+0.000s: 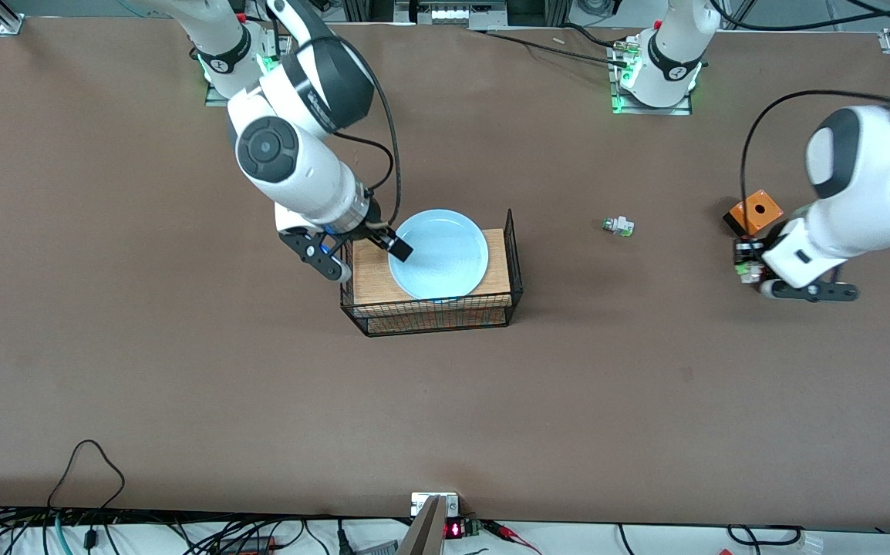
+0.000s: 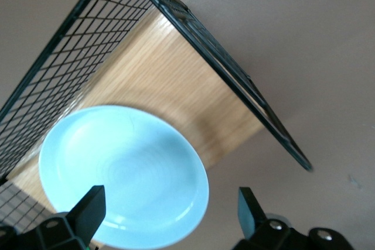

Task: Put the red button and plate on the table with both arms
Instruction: 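Lower the button with the left gripper while the right gripper reaches the plate, then open the left gripper on the table while the right gripper grips the plate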

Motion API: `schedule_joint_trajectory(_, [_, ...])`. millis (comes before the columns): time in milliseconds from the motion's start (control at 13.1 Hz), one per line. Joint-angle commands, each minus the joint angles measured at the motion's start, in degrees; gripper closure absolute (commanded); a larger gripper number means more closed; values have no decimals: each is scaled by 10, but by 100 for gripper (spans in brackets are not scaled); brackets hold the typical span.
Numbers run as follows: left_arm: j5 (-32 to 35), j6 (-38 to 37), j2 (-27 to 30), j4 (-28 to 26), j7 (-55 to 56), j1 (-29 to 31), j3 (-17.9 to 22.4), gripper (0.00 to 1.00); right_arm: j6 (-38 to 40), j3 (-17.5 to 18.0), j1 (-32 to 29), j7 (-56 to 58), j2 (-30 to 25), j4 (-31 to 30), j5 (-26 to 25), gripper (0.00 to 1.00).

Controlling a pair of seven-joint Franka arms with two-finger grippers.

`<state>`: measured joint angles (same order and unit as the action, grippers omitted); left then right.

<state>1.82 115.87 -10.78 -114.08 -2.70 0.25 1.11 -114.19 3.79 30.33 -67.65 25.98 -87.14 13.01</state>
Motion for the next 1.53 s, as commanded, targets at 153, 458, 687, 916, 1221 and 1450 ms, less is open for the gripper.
schedule_joint_trajectory(153, [-19, 145, 4, -137, -2, 2, -12, 100, -41, -5, 8, -11, 38, 13, -9, 0])
schedule_joint_trajectory(458, [-19, 191, -72, -137, -2, 2, -17, 99, -41, -5, 10, -11, 46, 13, -11, 0])
schedule_joint_trajectory(687, [-19, 218, -107, -138, -2, 2, -17, 95, -39, -5, 33, -12, 54, 13, -67, 5])
schedule_joint_trajectory(916, [-19, 232, -122, -138, -7, 0, -18, 67, -37, -5, 40, -14, 55, 12, -83, 18])
schedule_joint_trajectory(1221, [-19, 135, -72, -98, -4, -3, -32, 0, -33, -5, 40, -12, 55, 11, -74, 46])
schedule_joint_trajectory(1450, [-19, 31, -50, -23, -2, -3, -32, 0, -6, -4, 39, -7, 55, 10, -73, 72])
